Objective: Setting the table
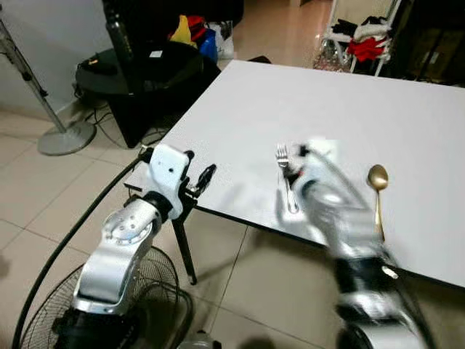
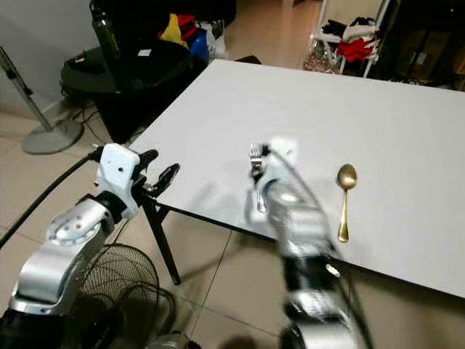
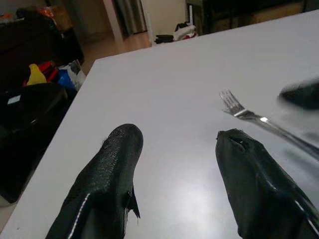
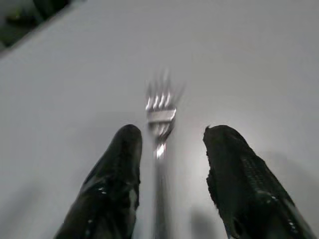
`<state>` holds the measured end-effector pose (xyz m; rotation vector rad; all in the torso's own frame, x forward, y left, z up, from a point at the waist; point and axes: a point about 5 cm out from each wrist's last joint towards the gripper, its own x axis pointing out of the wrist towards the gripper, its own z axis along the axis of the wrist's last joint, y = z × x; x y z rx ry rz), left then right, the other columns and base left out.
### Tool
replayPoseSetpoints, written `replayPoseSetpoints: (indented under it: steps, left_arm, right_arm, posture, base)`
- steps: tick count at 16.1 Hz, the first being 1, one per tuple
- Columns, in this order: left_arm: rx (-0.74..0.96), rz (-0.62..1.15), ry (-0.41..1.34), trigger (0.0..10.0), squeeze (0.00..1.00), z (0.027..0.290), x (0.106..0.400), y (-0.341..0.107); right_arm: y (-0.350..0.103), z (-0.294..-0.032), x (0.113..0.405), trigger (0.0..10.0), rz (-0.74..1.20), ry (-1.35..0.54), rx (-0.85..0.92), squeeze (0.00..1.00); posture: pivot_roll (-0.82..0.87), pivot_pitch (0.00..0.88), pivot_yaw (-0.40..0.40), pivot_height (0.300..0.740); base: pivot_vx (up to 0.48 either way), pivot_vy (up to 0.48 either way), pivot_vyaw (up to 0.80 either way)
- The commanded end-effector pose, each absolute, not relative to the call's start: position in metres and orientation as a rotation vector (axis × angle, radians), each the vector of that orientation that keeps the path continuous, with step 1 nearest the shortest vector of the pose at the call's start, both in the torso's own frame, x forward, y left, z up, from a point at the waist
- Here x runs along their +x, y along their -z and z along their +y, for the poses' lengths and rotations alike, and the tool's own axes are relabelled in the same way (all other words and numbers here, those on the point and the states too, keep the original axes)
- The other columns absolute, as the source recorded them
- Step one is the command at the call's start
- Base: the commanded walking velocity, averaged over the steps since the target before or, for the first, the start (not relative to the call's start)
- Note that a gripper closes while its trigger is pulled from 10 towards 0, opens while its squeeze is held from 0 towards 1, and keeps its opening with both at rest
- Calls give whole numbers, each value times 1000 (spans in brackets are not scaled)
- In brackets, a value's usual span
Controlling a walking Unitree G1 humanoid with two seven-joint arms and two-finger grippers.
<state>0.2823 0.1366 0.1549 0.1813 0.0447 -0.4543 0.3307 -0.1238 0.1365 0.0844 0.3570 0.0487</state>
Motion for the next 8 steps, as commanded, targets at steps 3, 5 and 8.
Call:
replayPoseSetpoints:
  steps: [3, 5, 8]
  left_arm:
    - [179, 26, 344, 10000, 0, 139, 285, -151]
    - [176, 26, 314, 10000, 0, 141, 284, -149]
    - [149, 38, 324, 10000, 0, 139, 272, -142]
  right_arm:
    - [-163, -146, 296, 10000, 111, -105, 21, 1000]
    - [-157, -157, 273, 10000, 62, -92, -23, 1000]
    - [-143, -162, 240, 10000, 155, -108, -23, 0]
  posture:
    - [116, 0, 83, 727]
    - [117, 0, 83, 727]
    - [121, 0, 73, 727]
  base:
    - [0, 0, 0]
    - [0, 0, 0]
    - [82, 0, 0]
